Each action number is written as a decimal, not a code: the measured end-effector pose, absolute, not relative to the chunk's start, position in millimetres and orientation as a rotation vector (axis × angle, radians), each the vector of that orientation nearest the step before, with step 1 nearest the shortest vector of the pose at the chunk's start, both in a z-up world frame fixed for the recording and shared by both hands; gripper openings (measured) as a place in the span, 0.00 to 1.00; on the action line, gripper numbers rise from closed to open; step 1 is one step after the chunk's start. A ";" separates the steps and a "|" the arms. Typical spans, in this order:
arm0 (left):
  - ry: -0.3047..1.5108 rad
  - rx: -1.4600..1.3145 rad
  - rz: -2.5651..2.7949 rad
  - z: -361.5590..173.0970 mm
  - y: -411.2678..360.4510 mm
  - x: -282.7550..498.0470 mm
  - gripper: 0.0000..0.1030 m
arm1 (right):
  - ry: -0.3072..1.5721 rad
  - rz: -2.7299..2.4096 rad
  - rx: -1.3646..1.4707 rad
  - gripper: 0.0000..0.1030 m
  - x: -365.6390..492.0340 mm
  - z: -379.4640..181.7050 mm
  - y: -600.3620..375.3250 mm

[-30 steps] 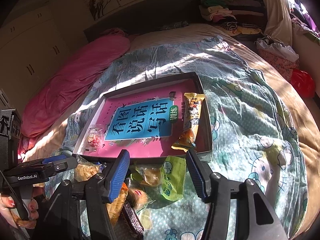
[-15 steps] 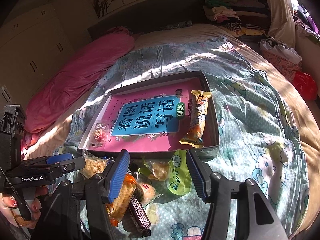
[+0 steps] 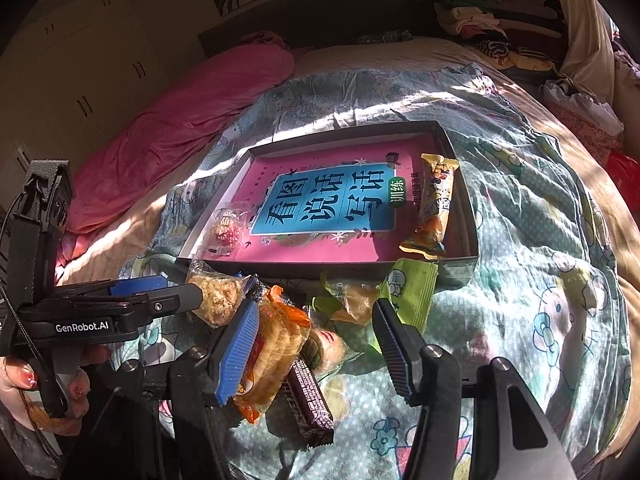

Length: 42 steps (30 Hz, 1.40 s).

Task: Organize snacks
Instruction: 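Move both tools back over the remaining snack pile, then grasp the clear pastry bag with left tool while right tool grasps the orange bread package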

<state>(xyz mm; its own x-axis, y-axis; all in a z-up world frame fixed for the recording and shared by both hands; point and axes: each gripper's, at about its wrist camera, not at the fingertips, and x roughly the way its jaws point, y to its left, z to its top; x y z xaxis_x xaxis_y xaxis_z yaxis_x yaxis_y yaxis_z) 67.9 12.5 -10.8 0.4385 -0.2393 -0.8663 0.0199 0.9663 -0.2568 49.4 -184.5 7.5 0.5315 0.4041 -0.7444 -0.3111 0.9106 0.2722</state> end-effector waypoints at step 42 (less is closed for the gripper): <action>1.173 -0.190 -0.139 -34.0 1.3 70.0 0.76 | 1.013 0.610 -0.001 0.43 39.1 -32.0 -130.7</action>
